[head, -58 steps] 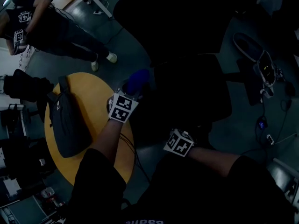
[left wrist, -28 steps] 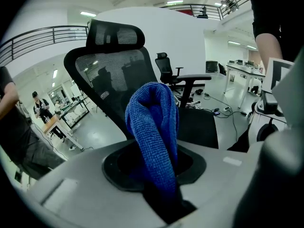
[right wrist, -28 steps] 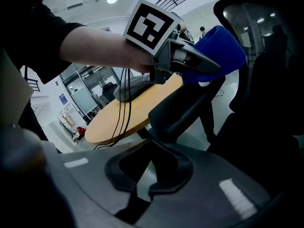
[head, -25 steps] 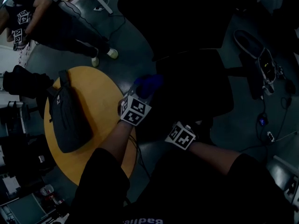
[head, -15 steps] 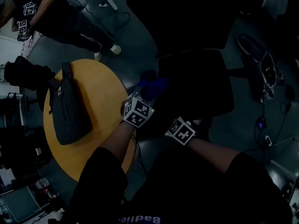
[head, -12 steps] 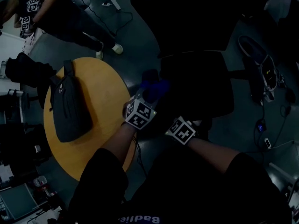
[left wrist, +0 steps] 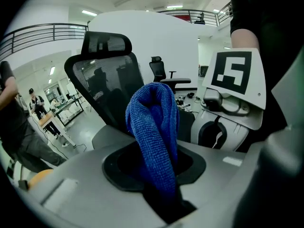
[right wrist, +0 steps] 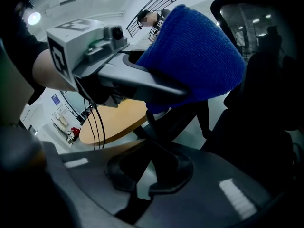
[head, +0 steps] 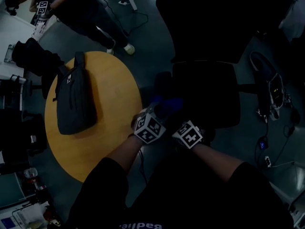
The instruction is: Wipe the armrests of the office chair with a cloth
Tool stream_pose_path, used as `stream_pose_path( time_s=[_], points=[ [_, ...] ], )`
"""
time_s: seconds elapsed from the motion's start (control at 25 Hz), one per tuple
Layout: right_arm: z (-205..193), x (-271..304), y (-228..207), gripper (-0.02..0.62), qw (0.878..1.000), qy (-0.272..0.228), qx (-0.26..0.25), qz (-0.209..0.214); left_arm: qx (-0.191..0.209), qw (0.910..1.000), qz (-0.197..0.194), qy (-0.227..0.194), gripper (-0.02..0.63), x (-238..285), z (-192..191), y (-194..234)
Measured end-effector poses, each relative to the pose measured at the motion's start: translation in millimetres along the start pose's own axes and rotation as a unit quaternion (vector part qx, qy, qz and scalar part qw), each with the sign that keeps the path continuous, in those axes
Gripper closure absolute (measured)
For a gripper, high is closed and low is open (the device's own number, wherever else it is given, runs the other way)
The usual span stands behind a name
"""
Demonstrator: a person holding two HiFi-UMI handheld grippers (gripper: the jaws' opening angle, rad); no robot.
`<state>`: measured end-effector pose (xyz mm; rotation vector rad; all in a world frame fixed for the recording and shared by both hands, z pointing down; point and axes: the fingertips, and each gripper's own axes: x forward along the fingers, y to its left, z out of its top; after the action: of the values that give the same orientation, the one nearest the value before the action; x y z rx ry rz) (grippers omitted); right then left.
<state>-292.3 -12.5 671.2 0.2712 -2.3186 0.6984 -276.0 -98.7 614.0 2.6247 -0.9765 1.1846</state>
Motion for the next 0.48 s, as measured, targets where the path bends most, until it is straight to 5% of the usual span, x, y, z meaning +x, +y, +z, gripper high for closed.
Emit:
stream_pose_path(
  time_s=[0.48],
  points=[
    [-6, -1, 2, 0.59, 1.0, 0.004, 0.002, -0.01, -0.014, 0.9999, -0.001, -0.004, 0.477, -15, -9, -32]
  ],
)
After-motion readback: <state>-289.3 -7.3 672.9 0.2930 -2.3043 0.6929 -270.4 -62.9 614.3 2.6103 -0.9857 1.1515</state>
